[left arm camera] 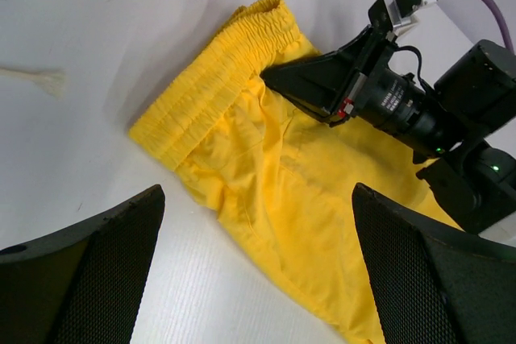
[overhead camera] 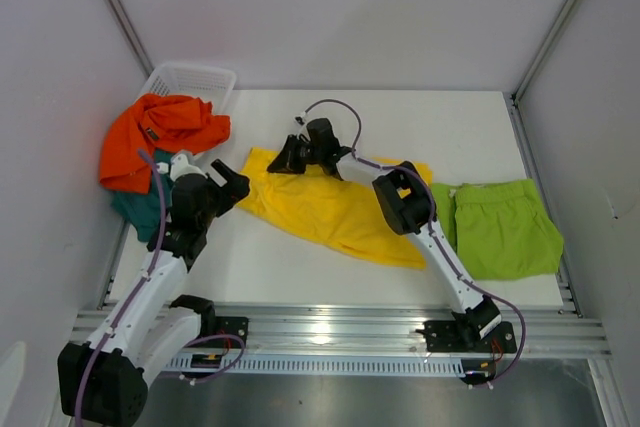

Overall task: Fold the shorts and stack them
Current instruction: Fold the shorts

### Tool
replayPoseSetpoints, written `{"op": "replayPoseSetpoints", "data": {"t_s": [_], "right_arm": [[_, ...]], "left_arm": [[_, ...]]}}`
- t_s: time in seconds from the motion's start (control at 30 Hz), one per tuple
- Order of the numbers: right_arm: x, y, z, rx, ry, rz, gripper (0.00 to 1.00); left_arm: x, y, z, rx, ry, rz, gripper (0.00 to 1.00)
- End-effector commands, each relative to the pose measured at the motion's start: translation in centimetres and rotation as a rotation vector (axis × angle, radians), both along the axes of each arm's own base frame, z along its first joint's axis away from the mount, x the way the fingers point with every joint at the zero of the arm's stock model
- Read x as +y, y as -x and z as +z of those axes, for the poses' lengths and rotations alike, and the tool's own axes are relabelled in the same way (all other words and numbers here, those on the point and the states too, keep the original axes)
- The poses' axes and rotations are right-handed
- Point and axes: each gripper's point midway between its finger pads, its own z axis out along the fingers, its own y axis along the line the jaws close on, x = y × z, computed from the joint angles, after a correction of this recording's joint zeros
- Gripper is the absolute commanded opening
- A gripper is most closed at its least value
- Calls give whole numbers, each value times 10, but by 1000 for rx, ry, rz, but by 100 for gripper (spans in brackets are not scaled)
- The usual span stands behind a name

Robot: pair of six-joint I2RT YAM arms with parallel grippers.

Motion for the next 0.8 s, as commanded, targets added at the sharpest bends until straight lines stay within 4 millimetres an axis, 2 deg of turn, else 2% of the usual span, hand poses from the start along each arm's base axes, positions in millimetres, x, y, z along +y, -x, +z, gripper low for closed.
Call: {"op": "replayPoseSetpoints", "data": {"t_s": [0.0, 0.07, 0.13, 0.17, 0.2, 0.23, 0.27, 0.3, 0.43, 0.53, 0.57, 0.6, 0.67, 0.7, 0.73, 0.77], "right_arm": [[-5, 59, -33, 37, 156, 107, 12], [-15, 82, -31, 29, 167, 119, 12], [-26, 89, -30, 25, 178, 114, 12], [-30, 90, -17, 4, 177, 104, 12], [-40, 98, -27, 14, 207, 112, 13], [-44, 102, -26, 8, 214, 119, 13], [-42, 108, -18, -8, 195, 144, 15], [-44, 113, -20, -10, 195, 157, 18], [-28, 111, 16, -80, 92, 179, 24], [-17, 124, 51, -111, 2, 236, 25], [-13, 136, 61, -112, -24, 278, 26], [-11, 144, 79, -131, -56, 300, 27], [-11, 163, 91, -128, -102, 341, 28], [-9, 174, 108, -150, -126, 361, 29], [-10, 183, 114, -167, -143, 375, 29], [-15, 192, 107, -151, -129, 376, 29]], "left_arm": [[4, 5, -2, 25, -29, -12, 99], [6, 7, -6, 60, -30, -16, 99], [8, 11, -7, 84, -33, -24, 99], [8, 13, -3, 78, -31, -25, 99], [8, 15, 0, 71, -28, -26, 99], [7, 17, 2, 67, -22, -31, 99], [7, 21, 7, 52, -18, -34, 99], [7, 23, 7, 50, -13, -33, 99], [9, 30, 9, 55, -8, -23, 99], [9, 33, 12, 64, -10, -31, 99], [9, 34, 13, 65, -16, -33, 99], [10, 37, 11, 79, -24, -32, 99], [11, 37, 18, 69, -29, -32, 99], [12, 38, 19, 71, -37, -33, 99], [13, 40, 18, 80, -39, -32, 99], [13, 40, 19, 80, -41, -33, 99]]}}
